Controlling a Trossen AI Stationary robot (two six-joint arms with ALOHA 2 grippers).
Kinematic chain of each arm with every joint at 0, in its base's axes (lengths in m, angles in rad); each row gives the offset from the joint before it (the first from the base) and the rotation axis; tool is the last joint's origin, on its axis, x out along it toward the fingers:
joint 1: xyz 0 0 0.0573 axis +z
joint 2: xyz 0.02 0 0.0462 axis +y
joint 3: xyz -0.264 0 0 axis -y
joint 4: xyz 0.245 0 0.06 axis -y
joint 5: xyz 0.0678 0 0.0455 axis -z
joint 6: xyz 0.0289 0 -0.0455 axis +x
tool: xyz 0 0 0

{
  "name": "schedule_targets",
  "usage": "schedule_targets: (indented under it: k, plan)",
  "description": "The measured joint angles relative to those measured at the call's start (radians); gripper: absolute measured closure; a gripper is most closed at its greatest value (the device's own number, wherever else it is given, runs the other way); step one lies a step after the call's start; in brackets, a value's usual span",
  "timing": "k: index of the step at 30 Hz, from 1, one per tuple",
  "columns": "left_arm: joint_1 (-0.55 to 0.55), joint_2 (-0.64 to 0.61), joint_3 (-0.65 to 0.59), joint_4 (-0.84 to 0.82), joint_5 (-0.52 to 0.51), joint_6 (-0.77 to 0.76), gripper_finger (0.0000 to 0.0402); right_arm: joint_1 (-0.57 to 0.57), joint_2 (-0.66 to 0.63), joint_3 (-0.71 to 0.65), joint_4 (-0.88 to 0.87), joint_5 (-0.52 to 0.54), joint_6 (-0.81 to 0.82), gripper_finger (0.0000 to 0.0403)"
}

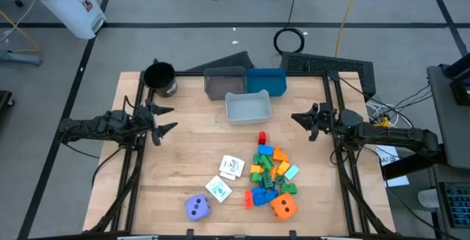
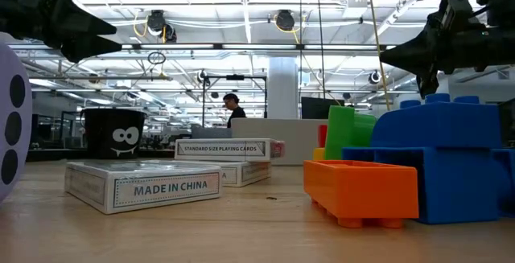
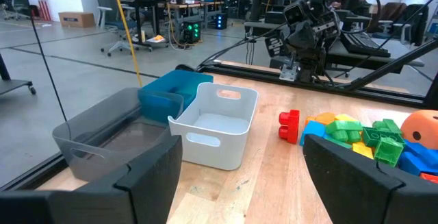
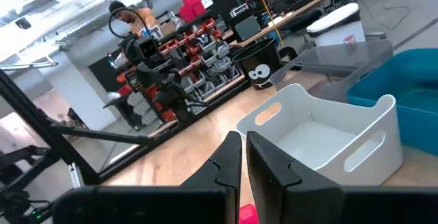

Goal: Pick & Place Toys
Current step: Put the red game piece into the gray bin

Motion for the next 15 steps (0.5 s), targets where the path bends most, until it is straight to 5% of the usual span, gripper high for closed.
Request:
schedule_targets:
  k: [15]
  plan:
    - [0.000,0.000,0.000,0.000,0.000,0.000,0.0091,0.000,0.052,0.000,0.172,0.266,-0.169,0.0384]
